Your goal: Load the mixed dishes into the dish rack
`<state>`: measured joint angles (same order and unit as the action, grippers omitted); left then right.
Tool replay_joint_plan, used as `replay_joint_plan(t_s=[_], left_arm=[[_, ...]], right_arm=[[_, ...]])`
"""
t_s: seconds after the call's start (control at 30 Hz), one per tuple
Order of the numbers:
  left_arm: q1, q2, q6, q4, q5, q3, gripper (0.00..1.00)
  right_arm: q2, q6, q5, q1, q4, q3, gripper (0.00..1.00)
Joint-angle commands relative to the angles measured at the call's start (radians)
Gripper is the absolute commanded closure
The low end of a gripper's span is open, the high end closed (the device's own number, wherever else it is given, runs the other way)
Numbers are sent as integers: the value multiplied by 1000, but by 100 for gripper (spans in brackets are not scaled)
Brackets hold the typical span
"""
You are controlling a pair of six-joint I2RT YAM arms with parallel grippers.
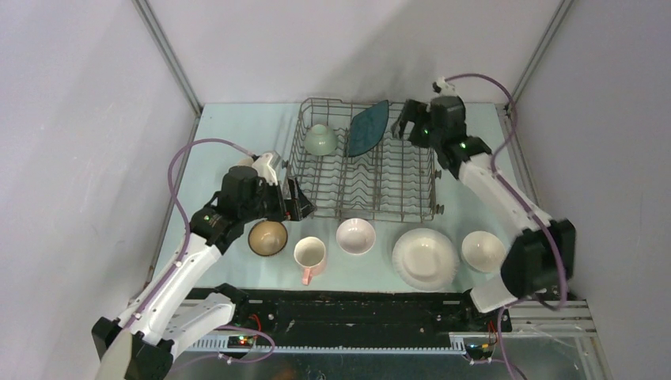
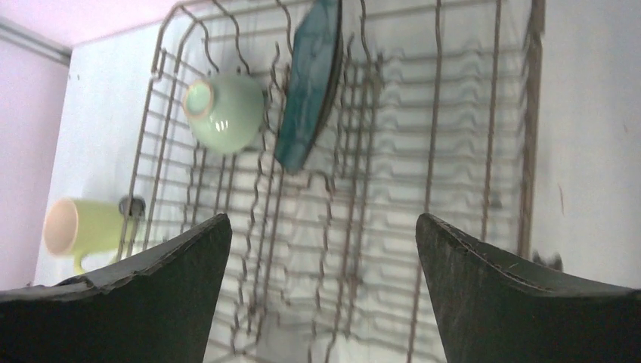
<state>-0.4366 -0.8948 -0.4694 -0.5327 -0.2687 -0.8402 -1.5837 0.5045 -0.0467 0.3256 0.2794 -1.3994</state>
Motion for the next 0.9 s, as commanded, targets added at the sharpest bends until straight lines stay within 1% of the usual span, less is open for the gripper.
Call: replay_joint_plan(t_s=[0.0,0.07,0.17,0.23,0.3,0.33,0.47,0.57,0.6,0.63,0.67,0.7,0.73,0.77,0.8,0.87], left_arm=[[-2,9,7,25,-27,-44,0],[-2,3,4,35,-36,-40,0],[-2,-4,-14,37,-29,-39,0],[-5,-5,-46,43,-21,-35,0],[-23,-2,-71,65,-16,-23,0],[-33,-3,-74,74,7,-23,0],[-123,-30,-72,73,88,-39,0],[-168,-65,-86,93,95,-38,1],[-175,-70,-90,98,96,-37,1],[-187,-81,-90,106,96,-37,2],[-193,-85,-91,108,101,-37,3],[-205,-93,-91,118,105,-36,8],[-213,-98,-84,120,116,-40,10],[-235,-107,-80,119,123,-44,13],[-248,-112,-73,118,142,-54,14],[-287,-125,-72,119,173,-62,15]], right_arm=[[210,5,-1,8,-6,214,7],[328,0,-2,11,40,283,8],[442,0,16,20,86,381,9],[528,7,22,24,119,477,10],[610,27,32,32,147,545,12],[656,42,67,35,161,567,12],[743,106,151,90,181,691,17],[760,163,152,163,194,753,20],[758,177,101,213,207,756,20],[755,208,74,237,239,759,20],[753,228,-17,291,258,759,20],[749,271,-57,321,293,760,20],[746,293,-129,379,307,760,20],[739,333,-159,412,329,765,20],[733,355,-210,472,340,768,20],[707,425,-277,546,374,768,20]])
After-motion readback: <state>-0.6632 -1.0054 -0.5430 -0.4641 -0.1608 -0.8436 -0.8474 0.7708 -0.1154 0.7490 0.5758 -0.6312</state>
